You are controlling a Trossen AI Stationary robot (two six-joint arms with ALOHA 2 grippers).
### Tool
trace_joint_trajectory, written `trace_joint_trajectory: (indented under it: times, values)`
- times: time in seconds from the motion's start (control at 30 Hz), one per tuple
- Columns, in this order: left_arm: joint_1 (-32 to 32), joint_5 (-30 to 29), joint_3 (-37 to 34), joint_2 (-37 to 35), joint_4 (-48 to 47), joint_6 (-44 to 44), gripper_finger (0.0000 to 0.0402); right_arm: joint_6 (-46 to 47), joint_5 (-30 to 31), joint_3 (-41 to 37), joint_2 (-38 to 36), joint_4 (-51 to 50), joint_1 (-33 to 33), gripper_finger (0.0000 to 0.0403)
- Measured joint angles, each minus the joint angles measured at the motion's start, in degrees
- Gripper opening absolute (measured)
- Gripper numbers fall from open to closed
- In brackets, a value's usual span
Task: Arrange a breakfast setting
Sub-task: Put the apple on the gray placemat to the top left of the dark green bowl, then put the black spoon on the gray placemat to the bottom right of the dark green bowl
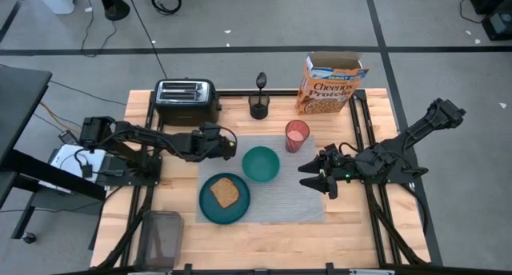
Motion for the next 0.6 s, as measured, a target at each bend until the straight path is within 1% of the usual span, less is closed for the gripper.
trace_joint_trajectory:
  times: [0.17, 0.33, 0.4, 0.6]
  values:
    - [0.5, 0.7, 0.0, -0.6, -0.3, 0.3, 0.0123, -0.3, 0.0, 0.0, 0.0, 0.0, 0.0, 0.0317]
    - [0.4, 1.7, 0.9, -1.1, -0.5, 0.8, 0.0133, -1.7, 0.0, 0.0, 0.0, 0.1, -0.2, 0.0317]
    - [0.4, 1.7, 2.1, -1.1, -0.6, 2.9, 0.0136, -1.6, -0.3, 0.0, 0.0, 0.0, -0.8, 0.0317]
    - [0.4, 1.7, 6.9, -1.1, -1.6, 9.2, 0.0151, -1.8, -3.6, 0.0, 0.0, 0.0, -3.6, 0.0317]
